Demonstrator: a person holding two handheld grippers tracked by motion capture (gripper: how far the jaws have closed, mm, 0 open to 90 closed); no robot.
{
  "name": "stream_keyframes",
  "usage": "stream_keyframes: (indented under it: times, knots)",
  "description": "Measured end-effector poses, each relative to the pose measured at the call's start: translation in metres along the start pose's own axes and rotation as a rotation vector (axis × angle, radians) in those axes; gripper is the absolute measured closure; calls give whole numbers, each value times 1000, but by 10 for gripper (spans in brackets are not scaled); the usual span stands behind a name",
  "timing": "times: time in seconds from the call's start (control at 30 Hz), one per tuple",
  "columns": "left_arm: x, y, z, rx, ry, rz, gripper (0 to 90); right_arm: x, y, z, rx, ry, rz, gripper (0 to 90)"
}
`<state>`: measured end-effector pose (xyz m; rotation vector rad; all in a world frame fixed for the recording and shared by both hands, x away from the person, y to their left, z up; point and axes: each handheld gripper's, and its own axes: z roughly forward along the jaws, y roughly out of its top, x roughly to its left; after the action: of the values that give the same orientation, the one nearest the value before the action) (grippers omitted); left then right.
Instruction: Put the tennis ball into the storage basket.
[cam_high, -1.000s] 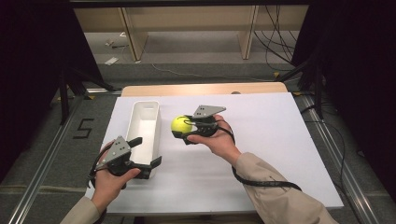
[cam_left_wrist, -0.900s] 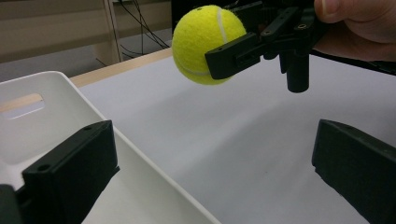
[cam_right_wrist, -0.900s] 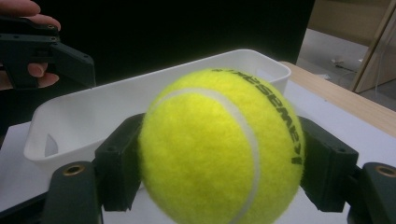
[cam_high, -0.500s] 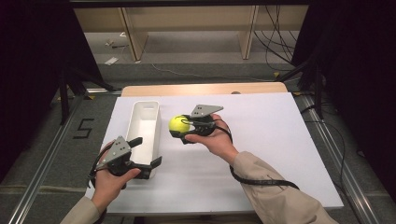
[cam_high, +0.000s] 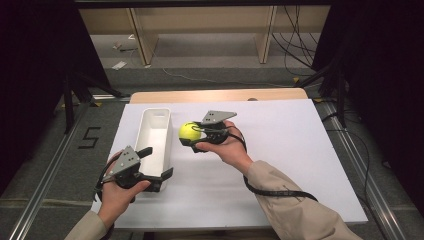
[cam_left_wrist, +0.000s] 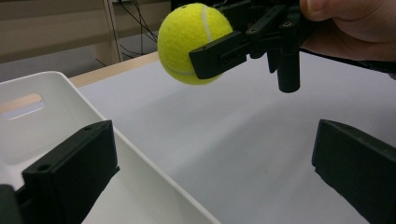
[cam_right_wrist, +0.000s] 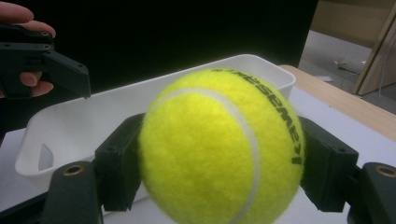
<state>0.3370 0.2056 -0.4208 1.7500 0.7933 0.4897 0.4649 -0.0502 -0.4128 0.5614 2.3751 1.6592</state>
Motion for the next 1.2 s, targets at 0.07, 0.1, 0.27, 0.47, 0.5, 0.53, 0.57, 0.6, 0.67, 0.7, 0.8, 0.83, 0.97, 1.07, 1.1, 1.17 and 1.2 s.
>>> stream_keyframes:
  times: [0.07,0.1,0.27,0.47,0.5,0.53,0.57,0.6,0.67,0.7,0.8,0.83,0.97,1.07,1.1,1.17,1.2]
  knots:
    - [0,0,0,0,0,0,0,0,0,0,0,1,1,268]
    - [0,0,0,0,0,0,0,0,0,0,-3,1,2,268]
    - [0,0,0,0,0,0,0,-1,1,1,-5,-2,3,268]
    - [0,0,0,0,0,0,0,-2,1,2,-3,-2,5,268]
    - [0,0,0,-1,0,0,0,-2,2,3,-3,-1,6,268]
    - [0,0,0,0,0,0,0,-2,2,3,-3,-1,6,268]
    - [0,0,0,-1,0,0,0,-2,2,3,-3,-1,7,268]
    - [0,0,0,-1,1,0,0,-2,2,4,-5,-1,5,268]
    - [0,0,0,-1,1,0,0,-2,2,4,-6,1,7,268]
    - [0,0,0,0,1,0,0,-2,3,4,-6,1,7,268]
    - [0,0,0,-1,0,0,0,-2,3,5,-8,0,7,268]
    - [0,0,0,-1,0,0,0,-2,3,5,-8,0,7,268]
    - [0,0,0,-1,0,0,0,-2,4,6,-8,2,5,269]
    - [0,0,0,-3,1,0,0,-2,4,7,-10,1,4,268]
    - [0,0,0,-2,1,0,0,-2,4,7,-10,3,4,268]
    - [0,0,0,-2,1,0,0,-1,4,8,-9,5,7,268]
    - [0,0,0,-2,1,1,0,-1,4,8,-12,5,8,268]
